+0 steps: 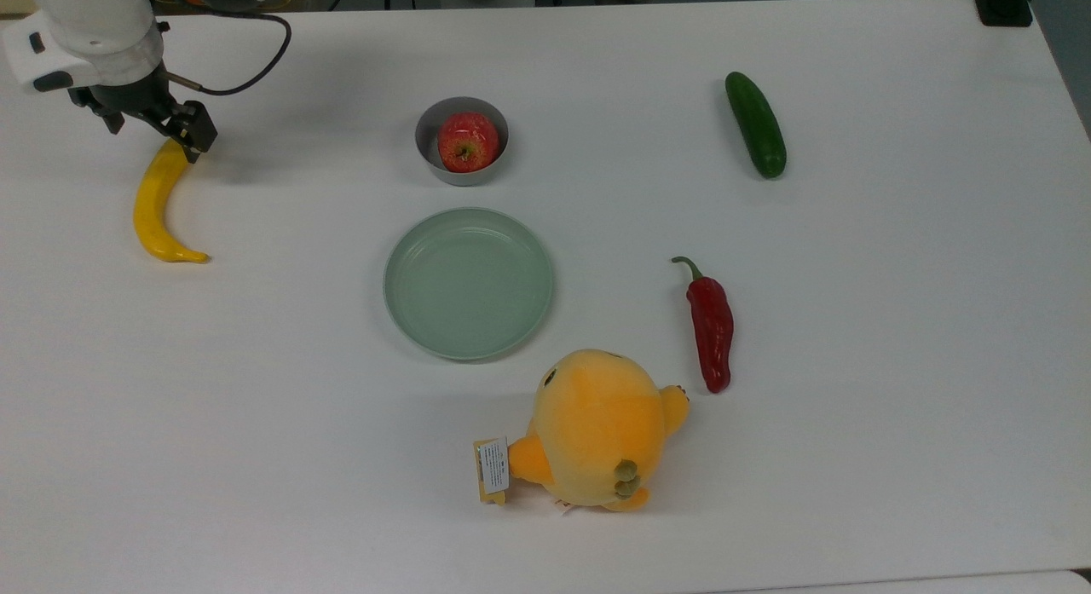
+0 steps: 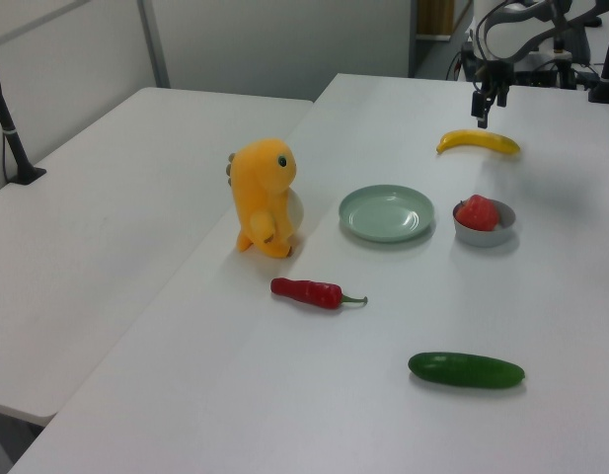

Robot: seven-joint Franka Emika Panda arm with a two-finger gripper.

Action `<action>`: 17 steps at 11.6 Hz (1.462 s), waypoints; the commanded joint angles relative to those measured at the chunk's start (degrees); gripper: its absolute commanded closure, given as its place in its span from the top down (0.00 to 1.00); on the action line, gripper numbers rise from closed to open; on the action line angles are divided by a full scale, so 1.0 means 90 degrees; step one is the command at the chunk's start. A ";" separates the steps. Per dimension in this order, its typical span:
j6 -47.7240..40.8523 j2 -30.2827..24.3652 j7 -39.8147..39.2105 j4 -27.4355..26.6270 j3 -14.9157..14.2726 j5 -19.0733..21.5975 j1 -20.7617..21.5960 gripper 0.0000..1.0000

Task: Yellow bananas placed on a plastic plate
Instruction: 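Close the gripper on the banana's stem end, then lift the banana and carry it over the pale green plate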

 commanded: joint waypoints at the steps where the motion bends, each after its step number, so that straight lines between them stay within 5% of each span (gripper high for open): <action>1: 0.0307 0.0351 -0.0108 0.0013 -0.0112 -0.0296 0.0048 1.00; 10: 0.0415 0.0742 -0.0098 0.0013 -0.0112 -0.0647 -0.0001 1.00; 11: 0.0415 0.0752 -0.0098 0.0013 -0.0112 -0.0726 -0.0030 0.88; 13: 0.0415 0.0772 -0.0069 0.0012 -0.0112 -0.0717 -0.0040 0.32; 14: 0.0464 0.0772 -0.0060 0.0013 -0.0112 -0.0688 -0.0040 0.17; 17: 0.0708 0.0772 -0.0030 0.0003 -0.0102 -0.0619 -0.0040 0.05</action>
